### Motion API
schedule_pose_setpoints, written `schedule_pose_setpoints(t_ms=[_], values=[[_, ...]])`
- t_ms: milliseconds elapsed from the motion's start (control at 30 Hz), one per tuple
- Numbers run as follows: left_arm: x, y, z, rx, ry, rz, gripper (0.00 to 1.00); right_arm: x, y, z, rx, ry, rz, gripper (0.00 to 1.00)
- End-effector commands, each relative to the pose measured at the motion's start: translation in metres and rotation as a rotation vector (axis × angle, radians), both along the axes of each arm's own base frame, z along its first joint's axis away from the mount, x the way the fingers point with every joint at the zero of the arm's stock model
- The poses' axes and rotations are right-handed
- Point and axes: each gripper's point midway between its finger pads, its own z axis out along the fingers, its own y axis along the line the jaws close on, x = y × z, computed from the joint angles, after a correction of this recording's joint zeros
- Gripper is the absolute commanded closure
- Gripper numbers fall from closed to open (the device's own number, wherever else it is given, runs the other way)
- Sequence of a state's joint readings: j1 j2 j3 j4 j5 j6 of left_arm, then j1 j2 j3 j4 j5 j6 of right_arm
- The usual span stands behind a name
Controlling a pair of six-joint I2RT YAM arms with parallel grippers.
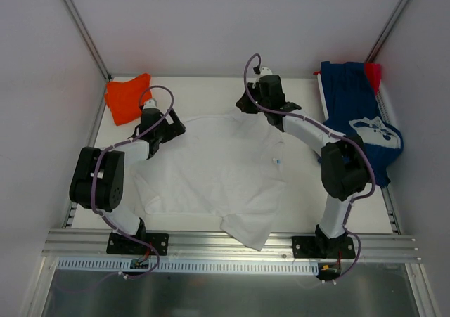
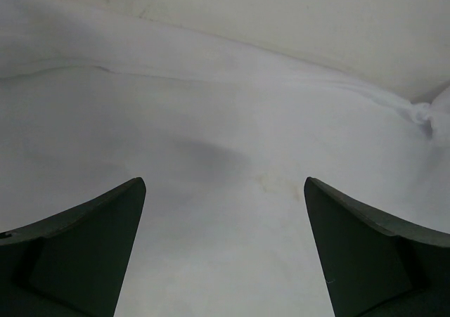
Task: Fold and stack the t-shirts
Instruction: Flatten out the tshirt
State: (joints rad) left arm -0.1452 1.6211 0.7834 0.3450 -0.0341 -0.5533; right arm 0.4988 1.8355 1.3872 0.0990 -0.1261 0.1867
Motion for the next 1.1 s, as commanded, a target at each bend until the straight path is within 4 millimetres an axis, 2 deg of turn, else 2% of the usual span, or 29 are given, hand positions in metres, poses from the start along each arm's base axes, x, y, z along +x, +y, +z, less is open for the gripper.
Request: schedule_pose_setpoints(t_ms=[0, 133, 167, 200, 267, 300, 467, 767, 967, 1067], values=[[0.013, -0.016, 0.017, -0.027, -0.093, -0.152, 0.03, 0.026, 0.004, 0.021, 0.035, -0.006, 0.010, 0.99], [0.022, -0.019, 0.014, -0.039, -0.060, -0.194, 0.05, 0.044, -0.009, -0.001, 0.020, 0.040, -0.064, 0.99], [0.022, -0.019, 0.007, -0.042, -0.036, -0.192, 0.07, 0.048, -0.011, -0.007, 0.021, 0.054, -0.081, 1.00], [0.024, -0.019, 0.007, -0.045, -0.025, -0.192, 0.07, 0.053, -0.016, -0.022, 0.015, 0.083, -0.105, 0.99], [0.024, -0.018, 0.008, -0.045, -0.030, -0.190, 0.09, 0.058, -0.020, -0.035, 0.044, 0.130, -0.144, 1.00], [0.022, -0.019, 0.007, -0.046, -0.039, -0.193, 0.09, 0.060, -0.022, -0.053, 0.048, 0.170, -0.155, 1.00], [0.021, -0.020, 0.009, -0.049, -0.048, -0.202, 0.08, 0.065, -0.019, -0.082, 0.123, 0.262, -0.197, 1.00], [0.020, -0.020, 0.009, -0.049, -0.048, -0.200, 0.08, 0.067, -0.022, -0.106, 0.119, 0.293, -0.238, 1.00], [0.020, -0.020, 0.009, -0.050, -0.048, -0.202, 0.08, 0.072, -0.016, -0.110, 0.132, 0.299, -0.234, 1.00], [0.020, -0.019, 0.009, -0.048, -0.050, -0.198, 0.08, 0.067, -0.023, -0.109, 0.106, 0.284, -0.246, 1.00]])
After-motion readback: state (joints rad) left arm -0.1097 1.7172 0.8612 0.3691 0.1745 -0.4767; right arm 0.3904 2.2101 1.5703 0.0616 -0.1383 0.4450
